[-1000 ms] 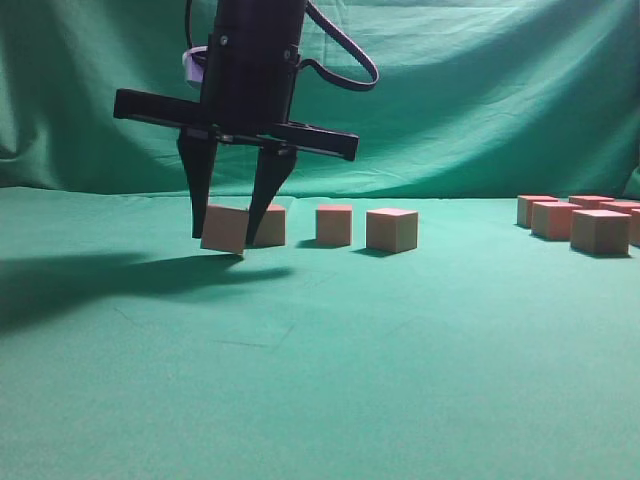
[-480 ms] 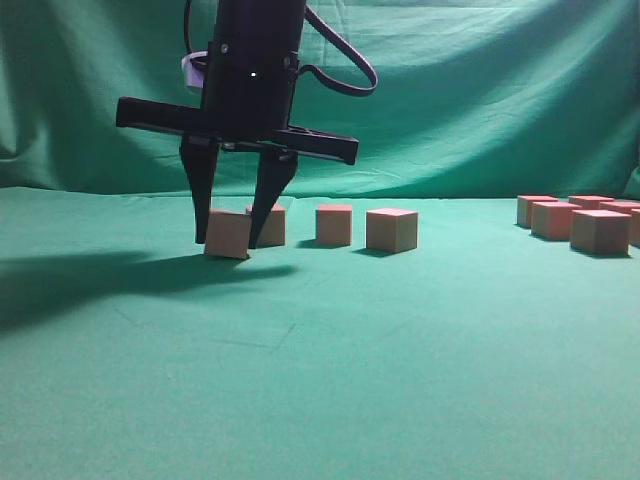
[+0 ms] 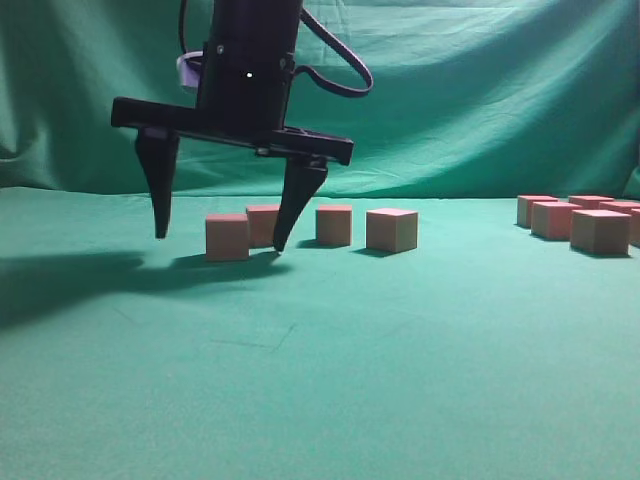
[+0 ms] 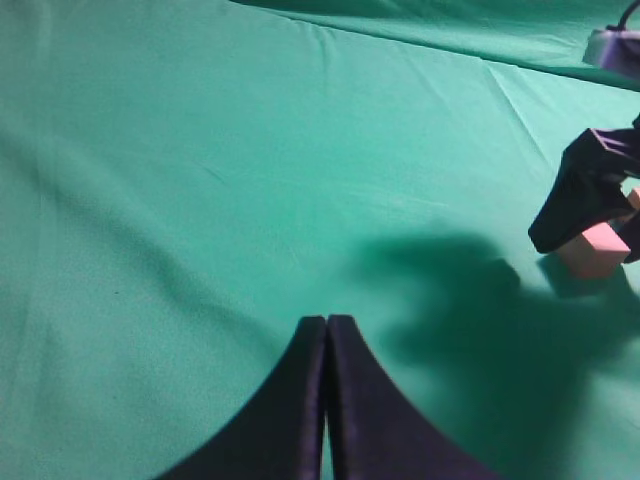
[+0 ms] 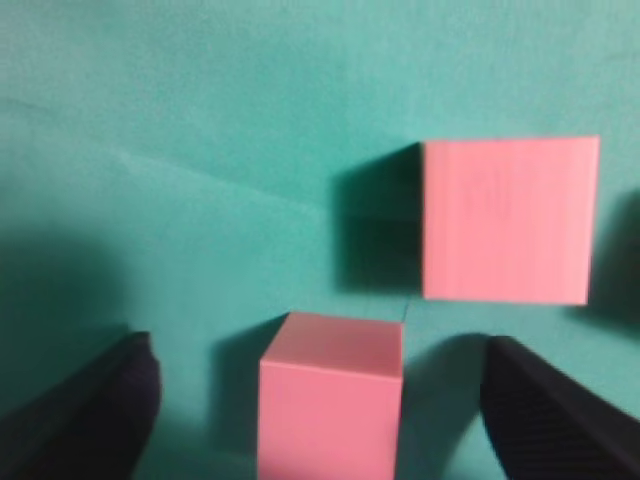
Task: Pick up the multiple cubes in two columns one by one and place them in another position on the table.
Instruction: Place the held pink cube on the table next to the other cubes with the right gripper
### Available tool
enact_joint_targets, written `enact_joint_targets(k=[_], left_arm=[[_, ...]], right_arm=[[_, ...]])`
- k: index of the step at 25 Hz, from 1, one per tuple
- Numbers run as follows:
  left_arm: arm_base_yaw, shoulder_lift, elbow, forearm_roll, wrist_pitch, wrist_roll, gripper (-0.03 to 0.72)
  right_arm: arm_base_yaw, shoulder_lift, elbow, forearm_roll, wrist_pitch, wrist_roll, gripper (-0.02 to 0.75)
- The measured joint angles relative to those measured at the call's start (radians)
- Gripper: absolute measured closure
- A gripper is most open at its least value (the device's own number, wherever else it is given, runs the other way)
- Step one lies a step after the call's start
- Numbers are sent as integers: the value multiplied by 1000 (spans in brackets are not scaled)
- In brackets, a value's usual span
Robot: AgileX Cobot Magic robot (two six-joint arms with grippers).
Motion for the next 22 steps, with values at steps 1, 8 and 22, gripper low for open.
enact_joint_targets(k=[1, 8, 22], left_arm=[[0, 0, 0, 0, 0, 0, 688], [0, 0, 0, 0, 0, 0, 688], [0, 0, 0, 0, 0, 0, 688]], right_arm=[[0, 0, -14, 0, 9, -8, 120], [0, 7, -206, -51, 129, -74, 98], [-11, -224, -322, -88, 159, -216, 156]])
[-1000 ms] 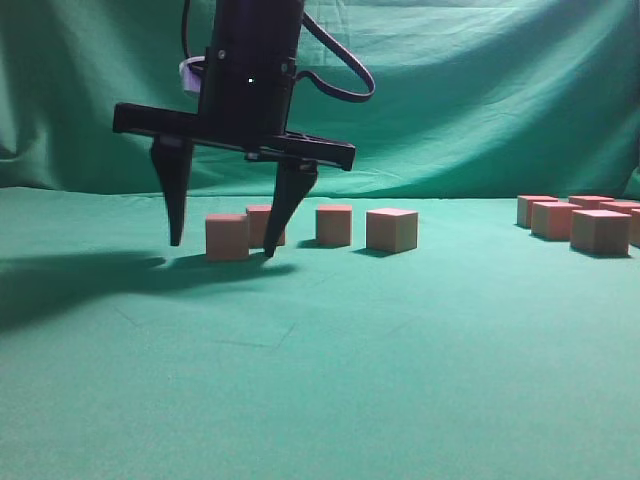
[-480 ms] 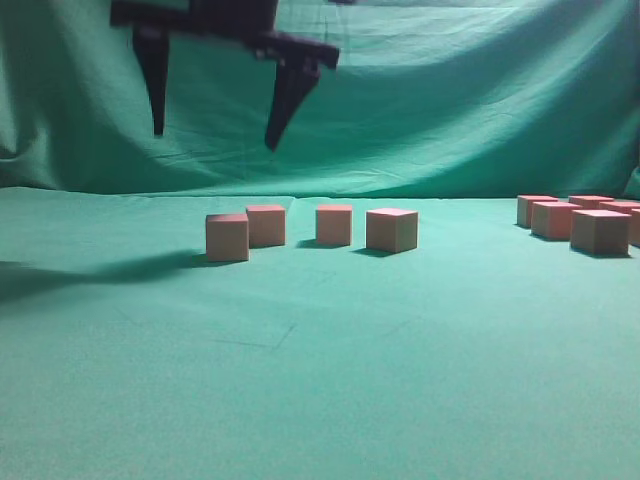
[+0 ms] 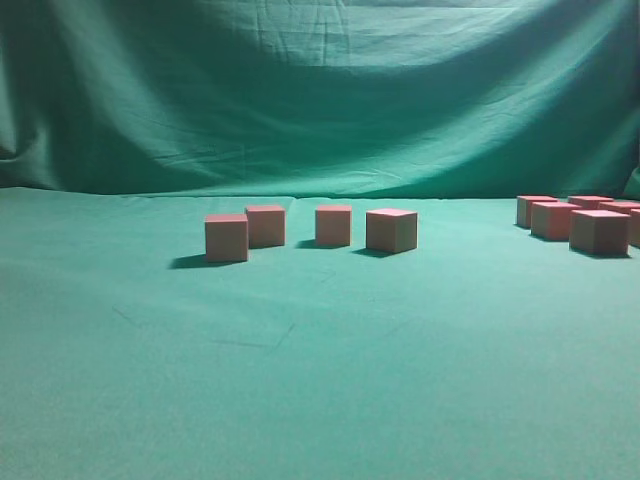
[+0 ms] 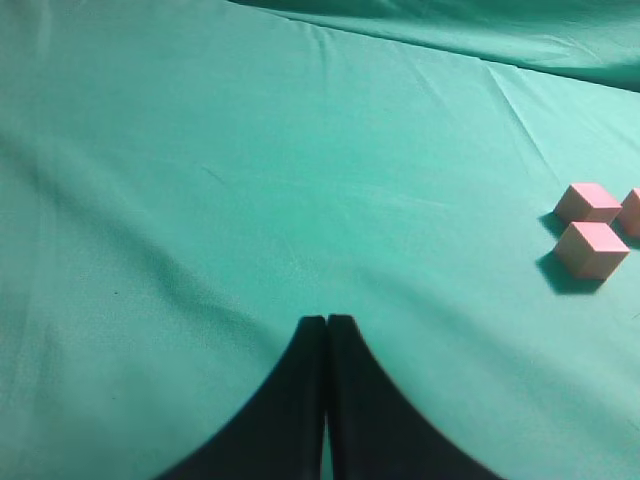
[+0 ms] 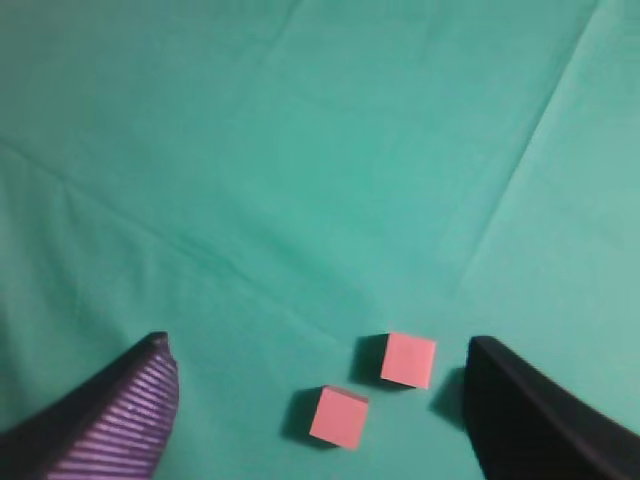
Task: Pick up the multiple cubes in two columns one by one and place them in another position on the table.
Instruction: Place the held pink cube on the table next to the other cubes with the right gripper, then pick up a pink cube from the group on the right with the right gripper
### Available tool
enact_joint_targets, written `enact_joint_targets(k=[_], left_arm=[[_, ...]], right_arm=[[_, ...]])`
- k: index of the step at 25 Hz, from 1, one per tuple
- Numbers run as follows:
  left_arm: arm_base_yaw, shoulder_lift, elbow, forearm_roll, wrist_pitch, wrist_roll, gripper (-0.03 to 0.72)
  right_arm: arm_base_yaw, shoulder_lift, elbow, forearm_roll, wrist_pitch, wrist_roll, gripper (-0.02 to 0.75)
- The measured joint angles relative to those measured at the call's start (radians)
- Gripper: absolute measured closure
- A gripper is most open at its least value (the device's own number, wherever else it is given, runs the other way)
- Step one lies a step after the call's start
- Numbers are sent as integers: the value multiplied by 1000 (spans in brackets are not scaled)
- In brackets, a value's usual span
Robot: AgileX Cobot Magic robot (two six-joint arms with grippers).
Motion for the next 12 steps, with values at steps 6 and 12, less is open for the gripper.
enact_joint_targets(k=[6, 12], left_arm=[[0, 0, 0, 0, 0, 0, 688], [0, 0, 0, 0, 0, 0, 688]], right_arm=[[-76, -221, 241, -6, 0, -38, 156], [-215, -427, 608, -55, 1, -47, 156]])
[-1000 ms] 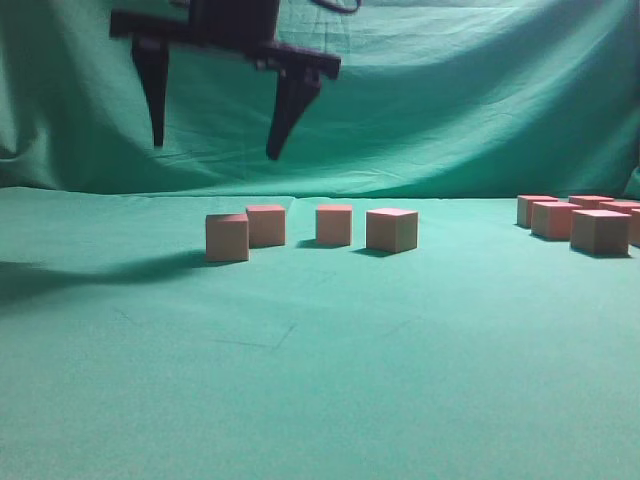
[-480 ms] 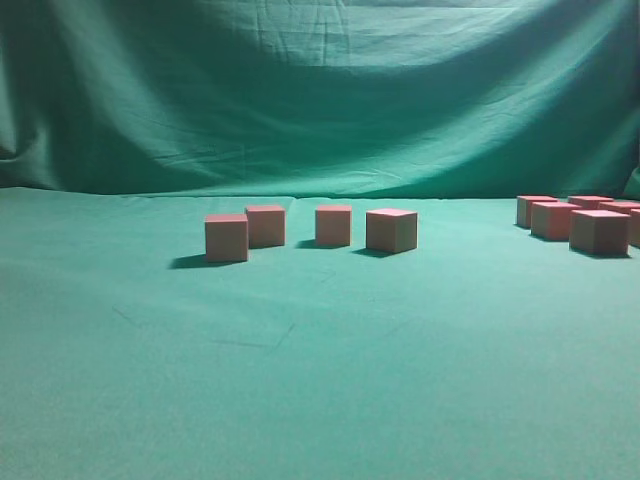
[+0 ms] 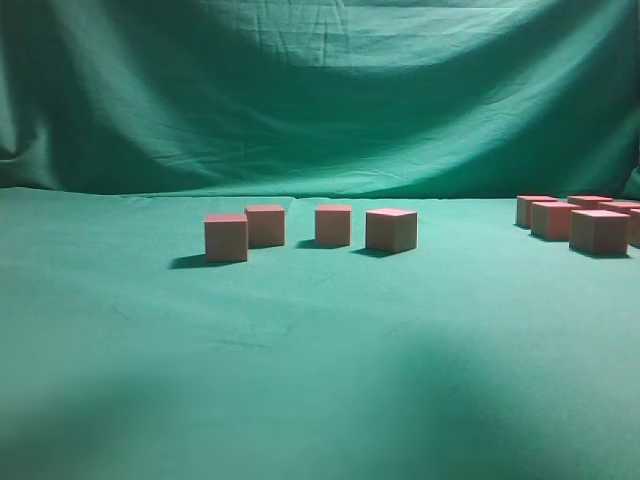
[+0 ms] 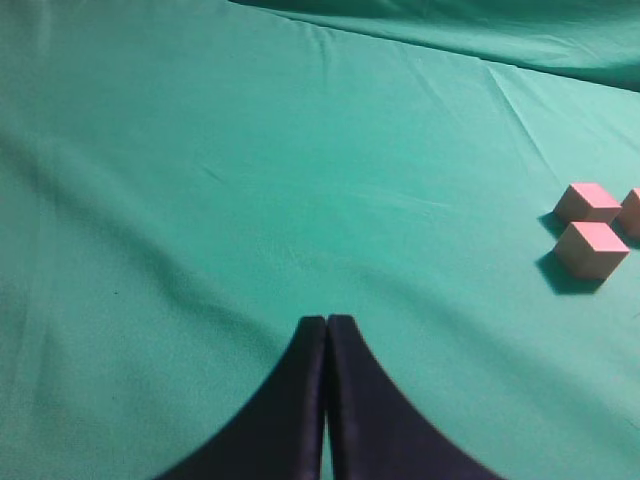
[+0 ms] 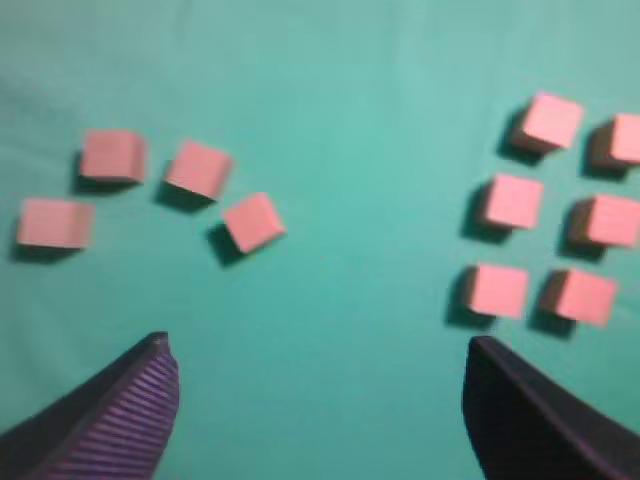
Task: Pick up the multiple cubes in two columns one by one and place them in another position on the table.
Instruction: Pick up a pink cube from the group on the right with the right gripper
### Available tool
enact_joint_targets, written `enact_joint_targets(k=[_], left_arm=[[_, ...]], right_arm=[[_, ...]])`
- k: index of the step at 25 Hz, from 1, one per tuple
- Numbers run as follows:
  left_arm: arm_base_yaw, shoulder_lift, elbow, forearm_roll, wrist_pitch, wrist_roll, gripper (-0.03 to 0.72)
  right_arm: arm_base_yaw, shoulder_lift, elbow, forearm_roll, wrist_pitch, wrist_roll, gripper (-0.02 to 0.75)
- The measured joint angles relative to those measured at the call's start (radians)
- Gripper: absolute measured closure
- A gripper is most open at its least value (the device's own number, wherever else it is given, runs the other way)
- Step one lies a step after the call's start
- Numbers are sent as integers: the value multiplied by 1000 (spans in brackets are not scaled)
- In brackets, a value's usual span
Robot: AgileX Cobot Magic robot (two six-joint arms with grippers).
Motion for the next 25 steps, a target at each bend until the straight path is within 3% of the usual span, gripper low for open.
enact_joint_targets(k=[9, 16, 25], left_arm=[[0, 0, 0, 0, 0, 0, 688], [0, 0, 0, 0, 0, 0, 688], [0, 0, 0, 0, 0, 0, 688]], right_arm=[[-234, -80, 404, -29, -57, 0, 156], [-252, -71, 561, -29, -339, 0, 156], [-252, 57, 574, -51, -543, -5, 156]])
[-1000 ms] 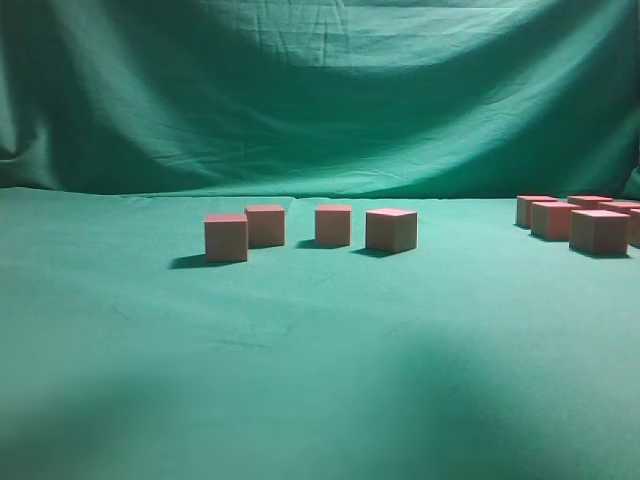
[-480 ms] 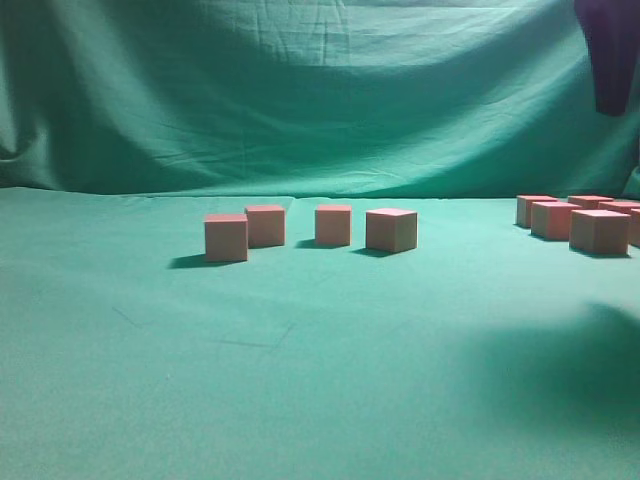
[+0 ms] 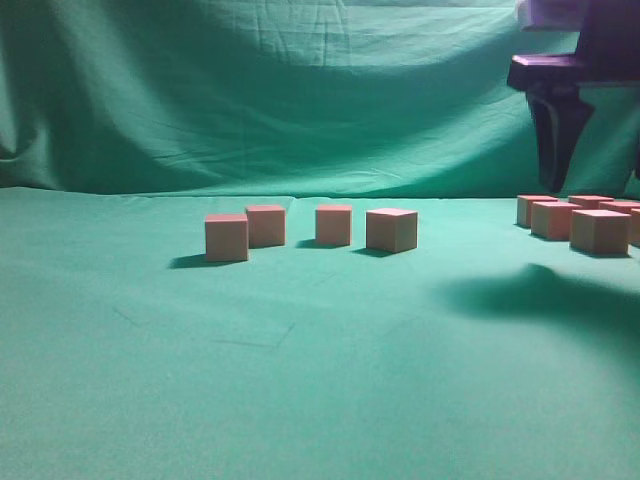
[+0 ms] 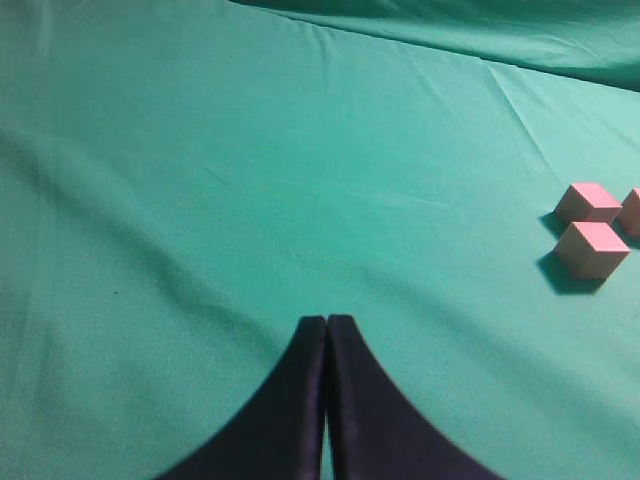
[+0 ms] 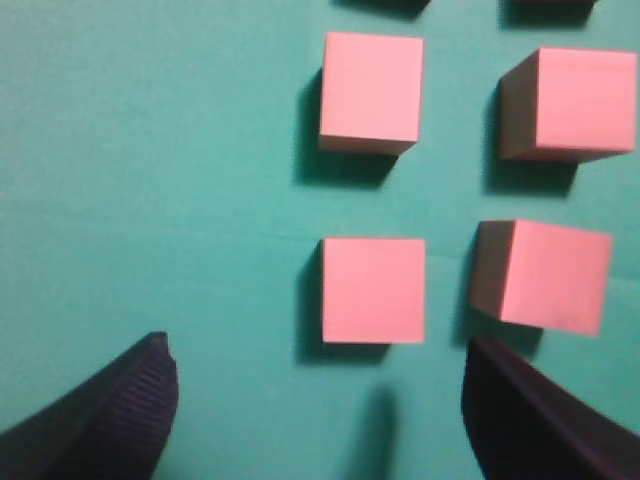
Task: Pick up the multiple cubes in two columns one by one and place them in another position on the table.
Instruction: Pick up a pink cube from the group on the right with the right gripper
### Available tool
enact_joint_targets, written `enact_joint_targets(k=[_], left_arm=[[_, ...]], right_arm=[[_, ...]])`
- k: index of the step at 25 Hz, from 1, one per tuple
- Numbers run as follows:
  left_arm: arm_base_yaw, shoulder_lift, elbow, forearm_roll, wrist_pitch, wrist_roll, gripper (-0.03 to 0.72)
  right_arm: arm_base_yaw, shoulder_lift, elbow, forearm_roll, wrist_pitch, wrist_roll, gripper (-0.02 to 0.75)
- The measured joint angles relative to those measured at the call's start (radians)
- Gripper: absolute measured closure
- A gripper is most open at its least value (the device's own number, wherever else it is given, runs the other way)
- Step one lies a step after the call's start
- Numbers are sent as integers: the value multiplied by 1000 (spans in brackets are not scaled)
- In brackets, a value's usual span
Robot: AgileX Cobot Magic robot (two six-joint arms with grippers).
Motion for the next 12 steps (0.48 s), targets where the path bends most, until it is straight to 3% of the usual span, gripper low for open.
enact_joint_targets(k=[12], left_arm=[[0, 0, 0, 0, 0, 0, 688]], right_arm=[[-22, 92, 0, -21, -119, 0, 156]])
